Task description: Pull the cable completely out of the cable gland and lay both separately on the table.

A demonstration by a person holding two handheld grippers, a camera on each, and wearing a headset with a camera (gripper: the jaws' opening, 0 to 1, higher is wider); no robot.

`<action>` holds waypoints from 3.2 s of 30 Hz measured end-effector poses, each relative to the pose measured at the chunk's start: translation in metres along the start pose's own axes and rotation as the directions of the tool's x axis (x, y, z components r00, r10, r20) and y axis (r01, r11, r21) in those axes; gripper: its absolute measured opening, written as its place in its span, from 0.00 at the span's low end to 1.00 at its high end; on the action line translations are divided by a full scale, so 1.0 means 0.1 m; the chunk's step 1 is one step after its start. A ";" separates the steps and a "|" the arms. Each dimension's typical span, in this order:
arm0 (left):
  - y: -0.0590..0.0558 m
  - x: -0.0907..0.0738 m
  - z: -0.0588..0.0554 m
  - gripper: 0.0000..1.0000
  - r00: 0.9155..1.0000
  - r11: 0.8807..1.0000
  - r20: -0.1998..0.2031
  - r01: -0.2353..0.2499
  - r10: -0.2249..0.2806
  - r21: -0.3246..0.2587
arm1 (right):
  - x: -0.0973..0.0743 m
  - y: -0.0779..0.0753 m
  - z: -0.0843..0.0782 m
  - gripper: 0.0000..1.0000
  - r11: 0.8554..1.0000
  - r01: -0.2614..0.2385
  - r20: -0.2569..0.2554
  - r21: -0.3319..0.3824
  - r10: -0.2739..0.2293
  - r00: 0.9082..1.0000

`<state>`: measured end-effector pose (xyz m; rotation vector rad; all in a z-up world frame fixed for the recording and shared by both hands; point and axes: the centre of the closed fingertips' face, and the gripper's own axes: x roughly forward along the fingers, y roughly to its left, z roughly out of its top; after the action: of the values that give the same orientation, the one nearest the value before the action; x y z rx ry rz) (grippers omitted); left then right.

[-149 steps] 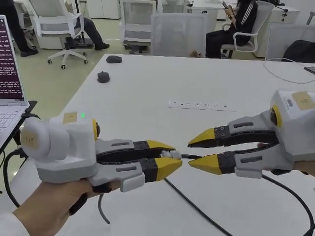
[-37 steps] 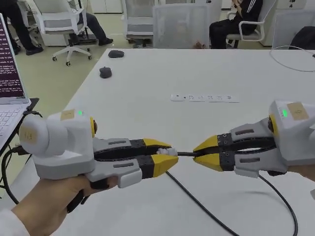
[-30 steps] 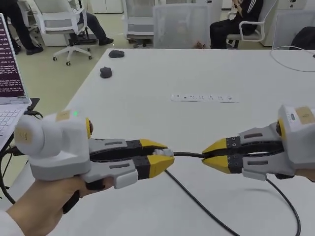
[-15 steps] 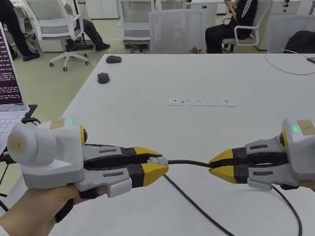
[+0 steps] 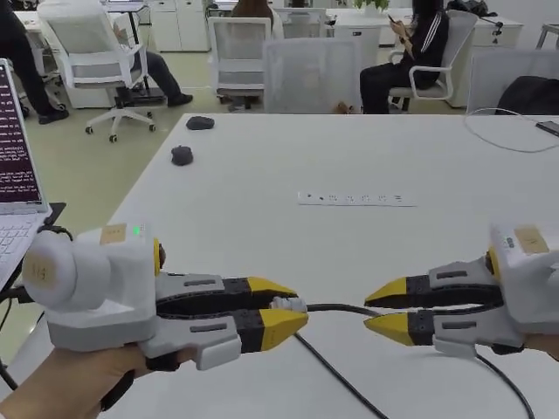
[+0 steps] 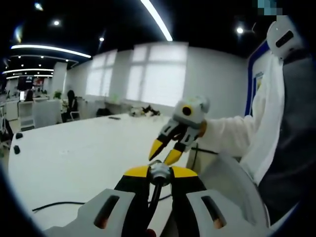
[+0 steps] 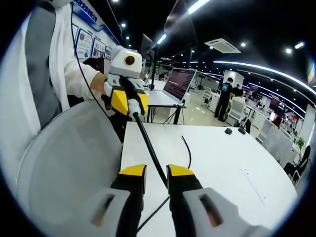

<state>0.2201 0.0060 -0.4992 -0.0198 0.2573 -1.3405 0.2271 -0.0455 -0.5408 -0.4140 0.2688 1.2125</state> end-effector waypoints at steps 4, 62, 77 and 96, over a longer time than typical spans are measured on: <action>-0.02 0.02 0.00 0.16 1.000 1.000 0.005 0.000 0.000 -0.001 | 0.10 0.14 0.20 0.21 0.997 -0.055 0.008 -0.056 0.055 0.998; 0.07 -0.14 -0.10 0.16 0.999 0.997 0.003 -0.042 0.042 -0.059 | 0.15 0.13 0.06 0.03 0.996 -0.071 0.017 -0.056 0.072 0.997; -0.02 -0.09 -0.09 0.16 1.000 0.999 -0.005 -0.007 0.007 -0.042 | 0.14 0.10 0.04 0.12 0.997 -0.079 -0.026 -0.024 0.079 0.997; -0.12 0.01 -0.09 0.16 0.999 0.999 -0.015 0.035 -0.035 -0.037 | 0.43 0.40 0.36 0.05 0.961 -0.213 -0.020 -0.174 0.213 0.977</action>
<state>0.2074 0.0036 -0.5065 -0.0450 0.2966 -1.3709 0.2036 0.0187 -0.5332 -0.5496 0.2120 1.4538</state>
